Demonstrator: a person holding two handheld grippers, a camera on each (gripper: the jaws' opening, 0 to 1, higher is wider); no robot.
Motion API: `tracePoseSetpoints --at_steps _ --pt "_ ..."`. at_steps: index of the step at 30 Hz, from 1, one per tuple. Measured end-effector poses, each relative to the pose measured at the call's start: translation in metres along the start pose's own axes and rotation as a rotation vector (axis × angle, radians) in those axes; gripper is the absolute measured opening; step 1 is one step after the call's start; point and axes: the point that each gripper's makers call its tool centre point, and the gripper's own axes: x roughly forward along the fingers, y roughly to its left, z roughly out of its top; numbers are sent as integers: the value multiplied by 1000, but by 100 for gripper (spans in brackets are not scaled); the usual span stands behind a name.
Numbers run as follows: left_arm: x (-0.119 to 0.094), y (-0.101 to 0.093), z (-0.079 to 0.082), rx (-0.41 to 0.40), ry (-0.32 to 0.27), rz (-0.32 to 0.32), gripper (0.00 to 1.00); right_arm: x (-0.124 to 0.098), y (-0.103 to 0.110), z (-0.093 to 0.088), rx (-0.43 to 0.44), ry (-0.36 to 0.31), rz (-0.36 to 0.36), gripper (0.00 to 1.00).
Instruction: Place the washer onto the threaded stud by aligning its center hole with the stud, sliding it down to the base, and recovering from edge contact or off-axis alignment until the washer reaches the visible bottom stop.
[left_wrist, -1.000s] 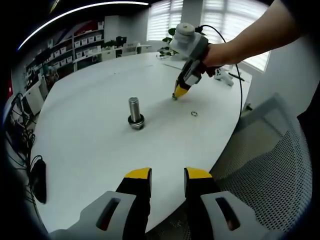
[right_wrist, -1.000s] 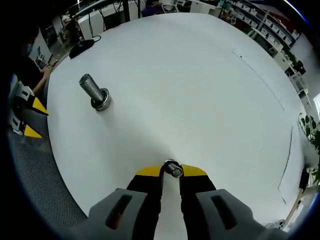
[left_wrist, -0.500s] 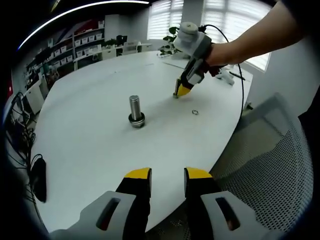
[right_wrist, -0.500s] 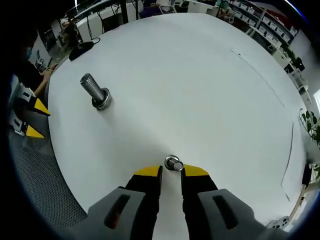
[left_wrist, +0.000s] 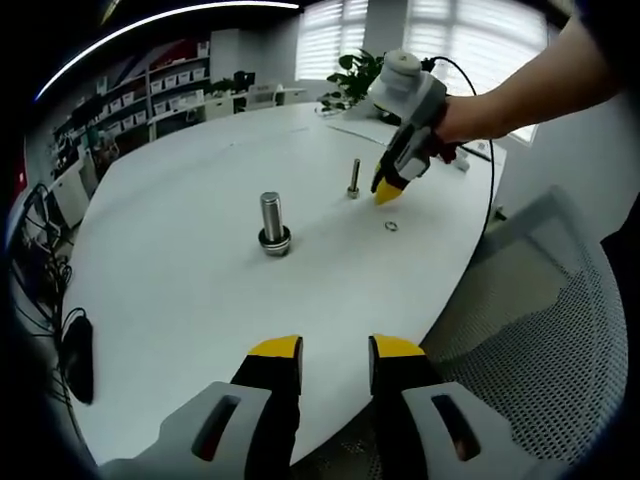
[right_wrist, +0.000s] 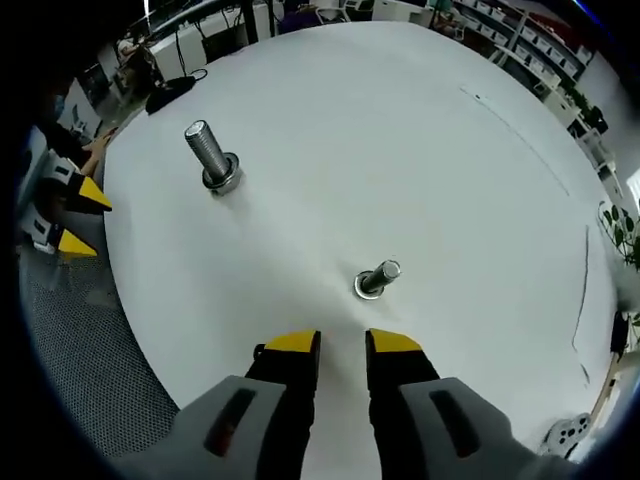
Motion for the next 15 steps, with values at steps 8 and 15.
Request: tracePoseSetpoints --at_steps 8,15 --pt "0 -1 1 7 -5 -3 24 -3 19 -5 6 -19 33 25" --pt "0 -1 1 7 -4 -3 24 0 37 -12 -35 7 50 26"
